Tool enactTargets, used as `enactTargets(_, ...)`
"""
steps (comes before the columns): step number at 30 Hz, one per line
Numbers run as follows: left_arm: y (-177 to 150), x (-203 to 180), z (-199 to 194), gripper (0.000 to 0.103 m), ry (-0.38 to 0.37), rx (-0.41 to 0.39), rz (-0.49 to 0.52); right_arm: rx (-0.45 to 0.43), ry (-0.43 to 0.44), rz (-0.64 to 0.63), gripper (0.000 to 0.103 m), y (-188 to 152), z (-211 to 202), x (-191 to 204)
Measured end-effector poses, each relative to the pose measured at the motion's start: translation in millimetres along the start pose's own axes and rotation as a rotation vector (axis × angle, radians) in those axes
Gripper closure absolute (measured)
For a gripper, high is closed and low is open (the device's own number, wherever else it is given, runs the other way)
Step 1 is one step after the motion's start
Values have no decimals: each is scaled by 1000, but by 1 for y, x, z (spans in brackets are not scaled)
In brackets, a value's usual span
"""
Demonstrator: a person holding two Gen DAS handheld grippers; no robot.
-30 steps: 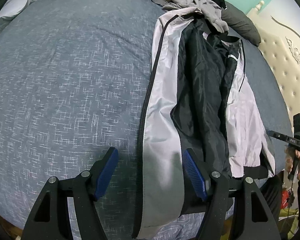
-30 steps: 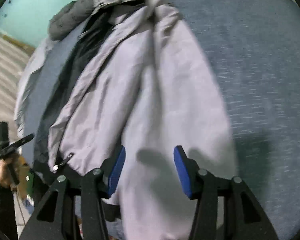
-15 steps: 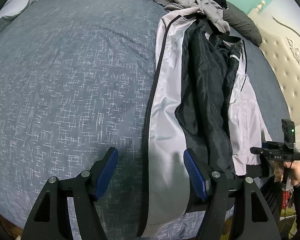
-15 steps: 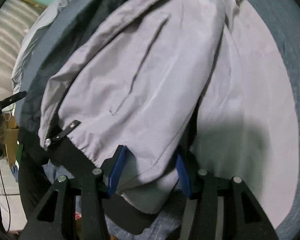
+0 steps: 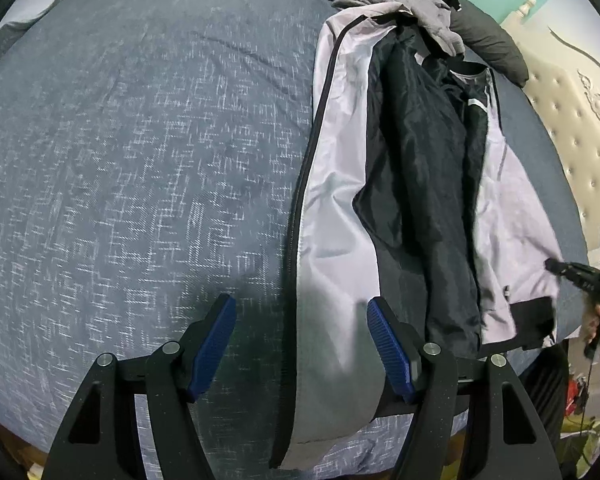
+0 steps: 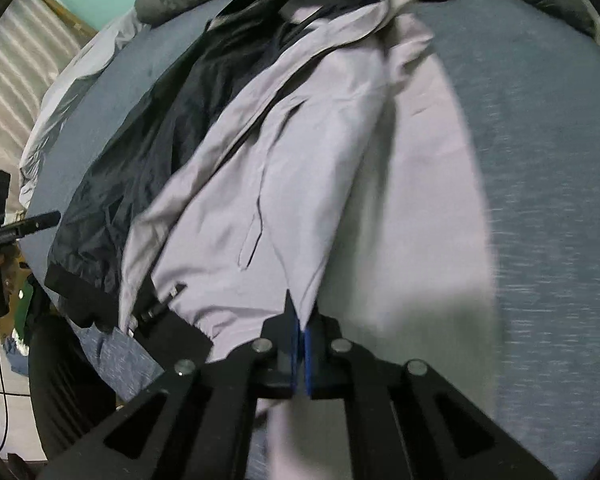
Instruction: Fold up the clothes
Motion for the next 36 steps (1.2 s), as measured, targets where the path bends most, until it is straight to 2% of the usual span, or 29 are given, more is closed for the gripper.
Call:
enactTargets(3, -2, -1, 7, 31, -1, 15, -4, -9, -47, 9, 102, 2, -21, -25)
enactTargets(6, -4, 0, 14, 31, -3, 27, -17, -3, -94, 4, 102, -10, -39, -50)
enactTargets(10, -8, 1, 27, 31, 0, 52, -25, 28, -196, 5, 102, -22, -37, -70)
enactTargets(12, -10, 2, 33, 31, -6, 63, -37, 38, -216, 36, 102, -27, -35, -84)
enactTargets(18, -12, 8, 44, 32, -37, 80, -81, 43, -196, 50, 102, -28, -29, -83)
enactTargets(23, -12, 20, 37, 31, -3, 67, -99, 34, -173, 51, 102, -27, -36, -91)
enactTargets(28, -23, 20, 37, 33, -48, 90, -109, 31, -163, 61, 102, -28, -35, -92)
enactTargets(29, -25, 17, 37, 37, -63, 93, -109, 31, -161, 62, 102, -28, -36, -92)
enactTargets(30, -25, 15, 36, 51, -78, 93, -106, 29, -160, 62, 102, -29, -37, -91)
enactTargets(33, -25, 2, 30, 76, -100, 81, -77, 21, -155, 62, 101, -30, -40, -88)
enactTargets(35, -22, -11, 22, 85, -100, 65, -45, 17, -152, 61, 101, -31, -42, -86)
enactTargets(36, -21, -18, 16, 85, -104, 52, -33, 13, -150, 60, 101, -31, -42, -86)
Point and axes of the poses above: each gripper's, at about its wrist camera, not at the fingertips, and z roughly the way its jaws point, x to its left, y to its top, the point moved 7 cm from there along z, roughly the way its jaws point, and after that the axes turned 1 degree about x, right-handed, at the moved point
